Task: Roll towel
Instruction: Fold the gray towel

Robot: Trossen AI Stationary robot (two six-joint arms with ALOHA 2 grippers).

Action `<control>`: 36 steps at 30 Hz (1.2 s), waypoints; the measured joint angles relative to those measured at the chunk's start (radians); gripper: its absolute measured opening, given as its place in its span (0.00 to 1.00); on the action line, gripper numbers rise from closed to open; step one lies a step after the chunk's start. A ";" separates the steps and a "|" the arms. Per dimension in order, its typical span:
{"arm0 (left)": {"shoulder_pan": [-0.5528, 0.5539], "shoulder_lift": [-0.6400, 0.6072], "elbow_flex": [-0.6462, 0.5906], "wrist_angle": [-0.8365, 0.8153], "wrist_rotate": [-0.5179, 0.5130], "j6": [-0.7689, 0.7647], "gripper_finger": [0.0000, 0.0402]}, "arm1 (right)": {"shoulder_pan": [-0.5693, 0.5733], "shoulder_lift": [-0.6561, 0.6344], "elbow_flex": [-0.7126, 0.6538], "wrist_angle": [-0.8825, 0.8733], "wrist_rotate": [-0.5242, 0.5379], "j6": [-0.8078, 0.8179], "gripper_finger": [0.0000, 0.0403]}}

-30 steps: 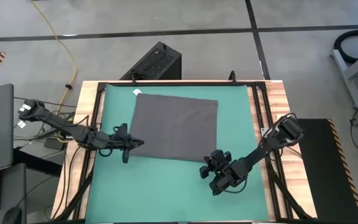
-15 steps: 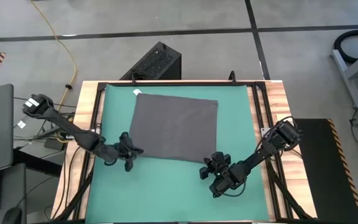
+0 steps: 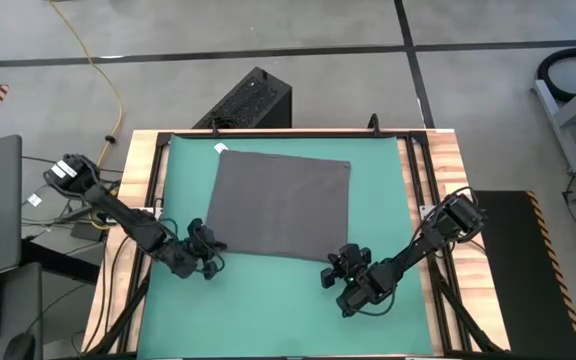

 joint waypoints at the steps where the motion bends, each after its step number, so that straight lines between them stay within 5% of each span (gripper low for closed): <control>1: -0.001 0.022 0.000 0.000 0.001 -0.019 0.00 | 0.000 0.001 0.003 -0.001 0.000 -0.012 0.02; 10: -0.030 0.113 0.002 0.071 0.021 -0.087 0.00 | 0.001 -0.033 0.049 -0.038 -0.015 -0.100 0.03; 19: -0.031 0.111 0.002 0.075 0.054 -0.085 0.00 | -0.002 -0.159 0.144 -0.361 0.087 -0.157 0.04; 22: -0.031 0.111 0.002 0.087 0.056 -0.084 0.00 | -0.039 -0.166 0.153 -0.170 0.145 -0.327 0.04; 27: -0.031 0.111 0.001 0.114 0.053 -0.052 0.00 | -0.160 -0.084 0.153 0.319 0.052 -0.788 0.03; 36: -0.031 0.111 0.001 0.148 0.053 -0.045 0.00 | -0.245 0.043 0.152 0.608 -0.034 -0.904 0.03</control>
